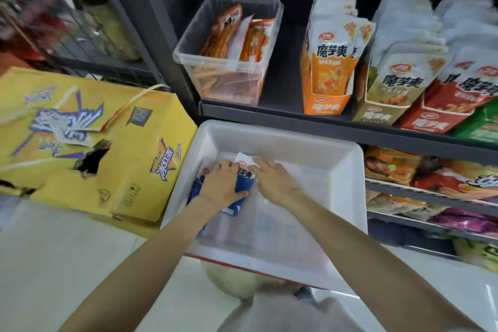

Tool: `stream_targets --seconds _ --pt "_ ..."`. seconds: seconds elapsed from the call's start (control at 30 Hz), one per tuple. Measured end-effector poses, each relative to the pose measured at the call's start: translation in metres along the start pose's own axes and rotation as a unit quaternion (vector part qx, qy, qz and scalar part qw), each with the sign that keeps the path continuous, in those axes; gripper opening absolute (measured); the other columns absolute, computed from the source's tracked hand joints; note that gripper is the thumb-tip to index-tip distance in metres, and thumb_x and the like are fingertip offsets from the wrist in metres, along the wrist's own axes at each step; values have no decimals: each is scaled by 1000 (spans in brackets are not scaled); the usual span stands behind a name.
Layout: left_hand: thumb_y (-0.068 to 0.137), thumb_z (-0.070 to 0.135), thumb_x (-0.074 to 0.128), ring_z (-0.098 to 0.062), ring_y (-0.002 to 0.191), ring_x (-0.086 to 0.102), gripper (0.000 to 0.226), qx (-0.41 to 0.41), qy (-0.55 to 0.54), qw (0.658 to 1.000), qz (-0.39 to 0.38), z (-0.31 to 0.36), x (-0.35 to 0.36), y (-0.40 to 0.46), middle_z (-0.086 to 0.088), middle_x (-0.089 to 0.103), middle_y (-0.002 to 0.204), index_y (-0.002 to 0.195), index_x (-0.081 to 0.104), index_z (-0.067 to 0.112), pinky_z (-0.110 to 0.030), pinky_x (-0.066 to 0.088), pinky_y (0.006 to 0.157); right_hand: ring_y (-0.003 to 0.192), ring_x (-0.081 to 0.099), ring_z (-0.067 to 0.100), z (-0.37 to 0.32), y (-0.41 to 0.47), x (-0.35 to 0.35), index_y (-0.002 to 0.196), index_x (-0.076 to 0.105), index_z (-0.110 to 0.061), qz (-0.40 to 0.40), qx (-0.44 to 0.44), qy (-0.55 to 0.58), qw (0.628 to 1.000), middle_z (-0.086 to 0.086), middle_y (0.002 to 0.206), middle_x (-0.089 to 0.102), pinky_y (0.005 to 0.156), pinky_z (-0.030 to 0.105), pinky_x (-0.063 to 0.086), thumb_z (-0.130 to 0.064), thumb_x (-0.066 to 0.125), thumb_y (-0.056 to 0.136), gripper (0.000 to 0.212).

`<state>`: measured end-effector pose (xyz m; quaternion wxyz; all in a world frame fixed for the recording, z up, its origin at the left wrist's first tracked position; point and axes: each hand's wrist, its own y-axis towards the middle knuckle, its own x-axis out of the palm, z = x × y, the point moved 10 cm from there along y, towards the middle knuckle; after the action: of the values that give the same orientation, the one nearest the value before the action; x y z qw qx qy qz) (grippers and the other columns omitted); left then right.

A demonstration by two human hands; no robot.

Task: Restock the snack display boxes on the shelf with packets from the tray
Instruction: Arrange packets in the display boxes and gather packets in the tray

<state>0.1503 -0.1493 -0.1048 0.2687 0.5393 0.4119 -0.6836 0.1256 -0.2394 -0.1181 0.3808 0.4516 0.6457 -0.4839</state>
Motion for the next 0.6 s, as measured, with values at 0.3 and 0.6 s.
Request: stream_targets --seconds 0.3,0.6 --pt "92 24 46 -32 105 58 42 107 92 989 -30 42 -3 1 -12 59 121 132 45 11 -36 42 79 122 41 25 20 -25 -17 134 49 -25 52 5 12 999 0 127 51 98 32 33 -8 52 88 49" --pt "90 4 60 -5 78 68 28 50 -552 831 43 23 -92 -17 4 72 92 100 61 30 -24 55 70 99 61 13 84 -122 -99 119 53 -18 249 184 565 765 -2 117 60 82 24 52 -16 74 81 43"
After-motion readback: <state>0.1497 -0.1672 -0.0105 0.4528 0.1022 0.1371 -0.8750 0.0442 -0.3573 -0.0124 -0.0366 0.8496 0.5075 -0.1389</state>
